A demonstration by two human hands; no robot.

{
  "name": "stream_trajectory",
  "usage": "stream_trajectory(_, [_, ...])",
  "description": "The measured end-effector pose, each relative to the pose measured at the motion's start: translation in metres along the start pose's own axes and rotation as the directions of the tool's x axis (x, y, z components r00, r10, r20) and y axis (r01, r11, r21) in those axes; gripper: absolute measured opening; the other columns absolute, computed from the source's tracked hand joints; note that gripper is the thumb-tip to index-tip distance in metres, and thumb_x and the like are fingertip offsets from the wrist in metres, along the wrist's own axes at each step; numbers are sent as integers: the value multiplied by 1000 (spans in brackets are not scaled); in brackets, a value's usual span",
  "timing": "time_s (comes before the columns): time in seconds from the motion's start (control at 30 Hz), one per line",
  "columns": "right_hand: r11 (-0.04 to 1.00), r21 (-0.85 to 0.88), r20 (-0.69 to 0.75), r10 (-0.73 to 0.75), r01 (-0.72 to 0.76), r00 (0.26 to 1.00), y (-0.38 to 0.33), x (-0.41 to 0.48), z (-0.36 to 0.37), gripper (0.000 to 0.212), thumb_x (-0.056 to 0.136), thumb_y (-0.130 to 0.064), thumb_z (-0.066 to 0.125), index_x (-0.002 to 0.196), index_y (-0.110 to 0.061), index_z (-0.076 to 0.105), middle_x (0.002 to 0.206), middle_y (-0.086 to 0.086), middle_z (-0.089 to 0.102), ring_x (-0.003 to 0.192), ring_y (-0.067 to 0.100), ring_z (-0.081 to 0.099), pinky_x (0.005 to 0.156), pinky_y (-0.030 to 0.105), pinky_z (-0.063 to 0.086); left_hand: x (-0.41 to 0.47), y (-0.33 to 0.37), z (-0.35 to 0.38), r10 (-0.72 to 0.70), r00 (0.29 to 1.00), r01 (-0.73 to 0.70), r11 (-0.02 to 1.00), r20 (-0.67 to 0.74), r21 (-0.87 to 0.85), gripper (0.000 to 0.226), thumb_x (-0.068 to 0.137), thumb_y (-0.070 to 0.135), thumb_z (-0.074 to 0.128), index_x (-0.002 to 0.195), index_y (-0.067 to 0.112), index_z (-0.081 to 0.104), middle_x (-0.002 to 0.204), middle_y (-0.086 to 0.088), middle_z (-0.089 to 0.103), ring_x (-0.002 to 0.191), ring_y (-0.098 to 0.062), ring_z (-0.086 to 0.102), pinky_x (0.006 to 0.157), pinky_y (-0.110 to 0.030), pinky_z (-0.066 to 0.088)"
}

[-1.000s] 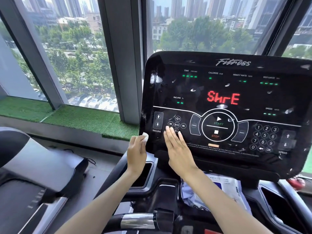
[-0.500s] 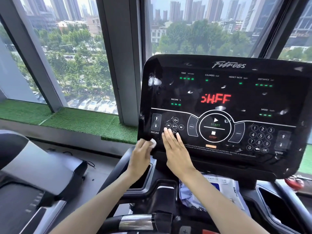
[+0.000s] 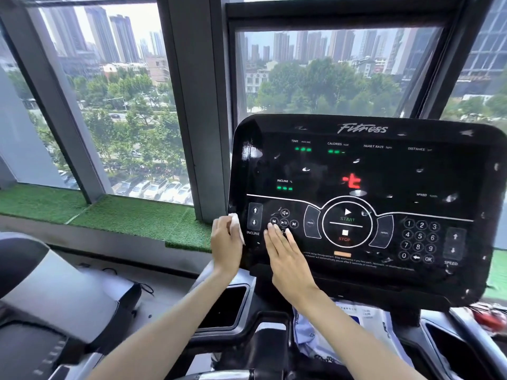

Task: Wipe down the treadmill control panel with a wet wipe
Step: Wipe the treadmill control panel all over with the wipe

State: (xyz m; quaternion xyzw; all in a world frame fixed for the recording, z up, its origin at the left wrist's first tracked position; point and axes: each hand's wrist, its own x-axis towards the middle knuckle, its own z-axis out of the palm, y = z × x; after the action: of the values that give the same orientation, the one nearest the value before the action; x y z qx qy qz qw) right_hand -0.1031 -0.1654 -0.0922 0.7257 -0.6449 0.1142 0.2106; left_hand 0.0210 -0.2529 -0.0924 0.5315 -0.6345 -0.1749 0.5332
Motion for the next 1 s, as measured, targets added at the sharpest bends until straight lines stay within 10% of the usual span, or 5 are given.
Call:
stream_trajectory(0.47, [993, -46, -111, 106, -112, 988, 40, 51, -53, 81, 59, 5, 66, 135, 8, 39, 143, 24, 37, 134, 32, 34, 110, 45, 28, 76, 72, -2, -134, 985, 112, 976, -107, -185, 18, 92, 1, 48, 106, -2, 58, 104, -9, 50, 86, -16, 47, 72, -9, 28])
stream_trajectory(1.0, [972, -75, -155, 209, -222, 966, 107, 82, -107, 80, 74, 4, 49, 144, 5, 13, 153, 22, 7, 143, 32, 5, 115, 38, -1, 143, 164, 25, 330, 944, -330, 931, -29, -152, 32, 96, 3, 44, 121, 14, 62, 94, -4, 48, 78, -12, 48, 74, -6, 34])
